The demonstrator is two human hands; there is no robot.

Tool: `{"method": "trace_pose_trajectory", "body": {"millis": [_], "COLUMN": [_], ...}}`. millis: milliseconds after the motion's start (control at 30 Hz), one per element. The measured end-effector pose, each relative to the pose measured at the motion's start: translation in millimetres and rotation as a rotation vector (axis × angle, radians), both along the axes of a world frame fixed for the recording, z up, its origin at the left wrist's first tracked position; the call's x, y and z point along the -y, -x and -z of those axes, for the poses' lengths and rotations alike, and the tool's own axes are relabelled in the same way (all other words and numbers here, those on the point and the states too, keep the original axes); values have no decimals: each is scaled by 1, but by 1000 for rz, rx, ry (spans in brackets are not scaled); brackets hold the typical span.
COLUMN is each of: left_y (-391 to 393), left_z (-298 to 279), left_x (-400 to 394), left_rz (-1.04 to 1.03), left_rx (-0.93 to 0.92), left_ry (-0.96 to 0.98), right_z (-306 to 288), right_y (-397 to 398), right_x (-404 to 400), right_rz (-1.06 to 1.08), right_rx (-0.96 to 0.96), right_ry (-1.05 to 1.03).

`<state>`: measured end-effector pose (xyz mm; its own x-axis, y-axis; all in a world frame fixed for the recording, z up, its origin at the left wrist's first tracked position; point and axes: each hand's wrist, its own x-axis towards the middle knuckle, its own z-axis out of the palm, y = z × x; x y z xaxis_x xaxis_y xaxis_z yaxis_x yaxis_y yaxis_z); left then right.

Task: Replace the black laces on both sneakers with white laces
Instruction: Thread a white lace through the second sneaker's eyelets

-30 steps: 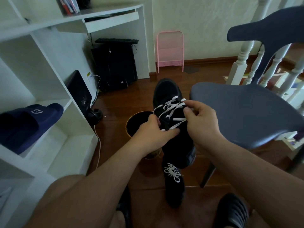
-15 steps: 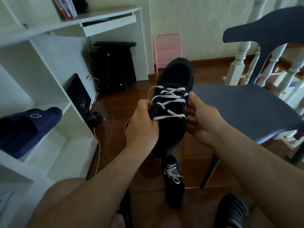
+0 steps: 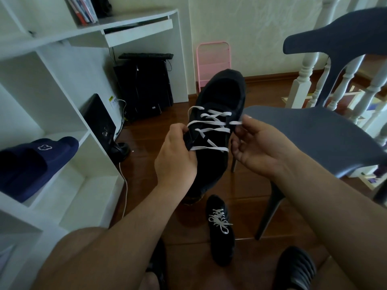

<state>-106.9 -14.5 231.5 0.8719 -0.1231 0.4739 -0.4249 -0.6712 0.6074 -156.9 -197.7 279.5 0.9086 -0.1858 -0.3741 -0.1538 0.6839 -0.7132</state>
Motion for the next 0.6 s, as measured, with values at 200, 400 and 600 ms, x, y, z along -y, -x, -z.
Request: {"method": "trace_pose_trajectory", "body": {"millis": [200, 400, 600], "left_y": [-11, -8, -2], "left_z": [-3, -6, -6], "left_x": [-8, -13, -10], "left_rz": [-47, -28, 21], "left_rx": [-63, -43, 27], "left_ry": [88, -16, -104], "right_z": [-22, -8, 11], "right_y": [4, 10, 10], "right_x": [38, 28, 7], "right_rz": [251, -85, -119], "right_rx": [224, 134, 114], "right_ry": [-274, 1164, 1524]}}
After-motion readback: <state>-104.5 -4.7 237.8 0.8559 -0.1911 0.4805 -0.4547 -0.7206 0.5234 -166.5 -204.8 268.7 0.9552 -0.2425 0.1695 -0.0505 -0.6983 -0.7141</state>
